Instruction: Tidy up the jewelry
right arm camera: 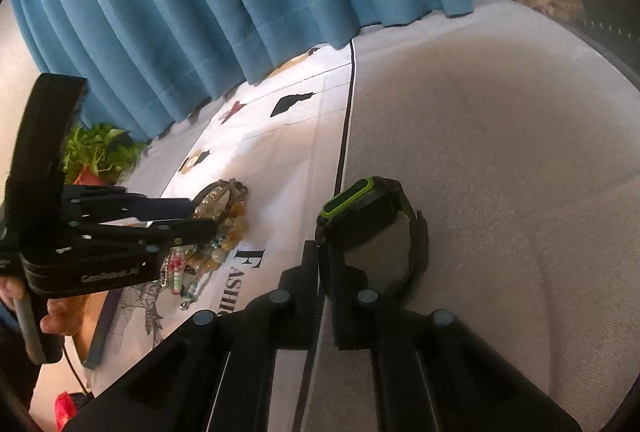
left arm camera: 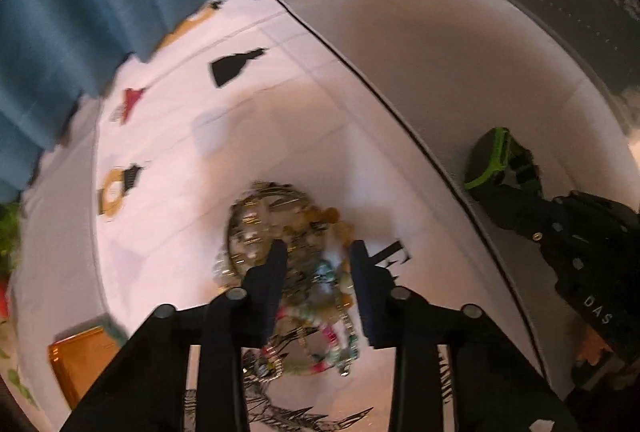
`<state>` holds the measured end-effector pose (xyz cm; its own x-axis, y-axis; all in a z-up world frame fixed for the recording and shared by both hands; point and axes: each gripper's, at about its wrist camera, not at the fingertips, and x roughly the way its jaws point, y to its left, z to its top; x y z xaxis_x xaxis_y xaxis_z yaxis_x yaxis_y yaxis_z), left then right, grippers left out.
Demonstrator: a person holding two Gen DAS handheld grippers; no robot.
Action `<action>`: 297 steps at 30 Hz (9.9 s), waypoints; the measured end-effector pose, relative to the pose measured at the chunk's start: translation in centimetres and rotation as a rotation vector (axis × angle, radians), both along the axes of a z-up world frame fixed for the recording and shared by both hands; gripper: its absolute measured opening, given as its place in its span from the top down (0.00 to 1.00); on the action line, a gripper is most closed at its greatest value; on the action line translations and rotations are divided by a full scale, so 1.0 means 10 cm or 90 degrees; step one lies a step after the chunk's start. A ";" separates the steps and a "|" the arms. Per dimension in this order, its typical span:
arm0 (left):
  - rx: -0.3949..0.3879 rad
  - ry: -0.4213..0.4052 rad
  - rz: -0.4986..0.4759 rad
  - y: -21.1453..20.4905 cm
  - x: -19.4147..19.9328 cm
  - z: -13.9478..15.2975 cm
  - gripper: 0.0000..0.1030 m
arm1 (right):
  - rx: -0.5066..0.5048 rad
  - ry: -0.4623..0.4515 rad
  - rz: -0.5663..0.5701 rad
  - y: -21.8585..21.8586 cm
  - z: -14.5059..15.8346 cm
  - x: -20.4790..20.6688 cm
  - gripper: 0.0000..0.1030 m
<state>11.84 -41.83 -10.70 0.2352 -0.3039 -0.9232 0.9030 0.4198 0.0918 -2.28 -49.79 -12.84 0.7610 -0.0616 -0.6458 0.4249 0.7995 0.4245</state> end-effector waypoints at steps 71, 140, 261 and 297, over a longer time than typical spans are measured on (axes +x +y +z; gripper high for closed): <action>-0.338 0.001 0.347 3.73 -0.74 1.42 0.97 | -0.108 -0.041 0.056 1.83 1.56 -0.86 0.96; -0.286 -0.174 0.423 4.33 -1.93 1.57 0.02 | -0.210 -0.071 0.190 3.48 1.70 -1.50 0.20; -0.102 0.032 0.227 0.95 0.14 -0.17 0.75 | -0.039 -0.055 0.086 0.34 0.20 0.23 0.93; -0.329 -0.015 0.244 3.29 -1.73 1.58 0.99 | -0.185 -0.075 0.083 2.01 1.59 -1.77 0.93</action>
<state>-5.44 -8.96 5.15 0.4344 -0.5981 -0.6734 0.6799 0.7082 -0.1904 -19.97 -29.64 3.09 0.8434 -0.1271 -0.5221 0.2721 0.9389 0.2108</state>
